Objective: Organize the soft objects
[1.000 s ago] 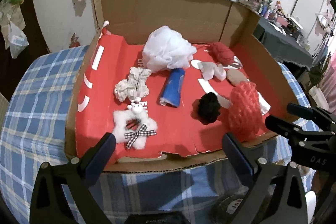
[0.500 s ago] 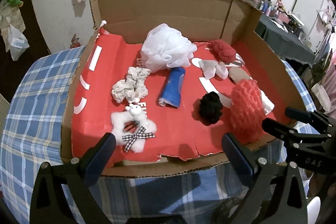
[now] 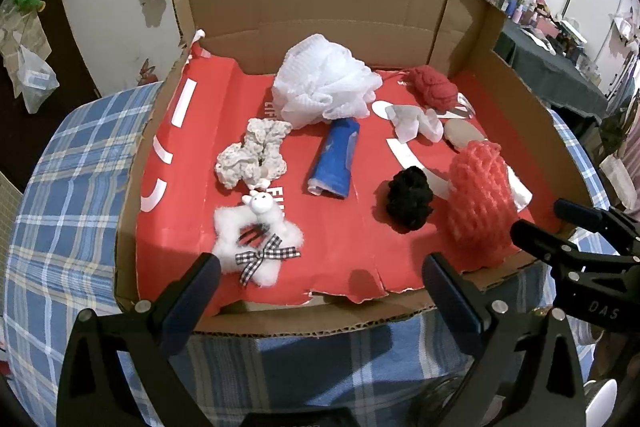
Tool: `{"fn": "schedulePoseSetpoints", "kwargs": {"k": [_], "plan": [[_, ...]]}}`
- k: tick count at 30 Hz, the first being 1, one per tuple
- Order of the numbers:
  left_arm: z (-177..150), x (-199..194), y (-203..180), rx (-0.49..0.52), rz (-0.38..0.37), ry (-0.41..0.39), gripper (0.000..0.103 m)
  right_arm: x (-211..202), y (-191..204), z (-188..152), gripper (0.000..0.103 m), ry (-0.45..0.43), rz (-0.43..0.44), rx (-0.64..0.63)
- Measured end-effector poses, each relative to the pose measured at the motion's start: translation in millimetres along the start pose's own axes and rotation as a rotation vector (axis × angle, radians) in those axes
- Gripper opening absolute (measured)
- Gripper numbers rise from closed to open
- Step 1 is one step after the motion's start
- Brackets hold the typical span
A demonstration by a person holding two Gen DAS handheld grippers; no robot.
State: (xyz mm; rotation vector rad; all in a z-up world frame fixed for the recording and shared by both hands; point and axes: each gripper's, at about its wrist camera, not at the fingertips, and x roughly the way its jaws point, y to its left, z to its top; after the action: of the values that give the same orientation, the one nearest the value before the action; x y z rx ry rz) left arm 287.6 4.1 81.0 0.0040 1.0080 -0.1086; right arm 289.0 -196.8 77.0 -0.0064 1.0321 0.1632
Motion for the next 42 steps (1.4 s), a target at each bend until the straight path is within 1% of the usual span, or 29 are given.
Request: {"fn": "schedulePoseSetpoints", "kwargs": {"k": [9,25,42], "plan": [[0.2,1.3,2.1,-0.011,-0.006,0.008,0.102,-0.2,0.1,-0.3,0.081,-0.002,-0.002,-0.002],[0.9,4.8,3.5,-0.027,0.005,0.029,0.102,0.1,0.9,-0.4,0.081,-0.006,-0.004,-0.006],[0.3,5.0,3.1,-0.026,0.012,0.026,0.102,0.5,1.4,-0.6,0.081,-0.005,-0.006,-0.009]]}}
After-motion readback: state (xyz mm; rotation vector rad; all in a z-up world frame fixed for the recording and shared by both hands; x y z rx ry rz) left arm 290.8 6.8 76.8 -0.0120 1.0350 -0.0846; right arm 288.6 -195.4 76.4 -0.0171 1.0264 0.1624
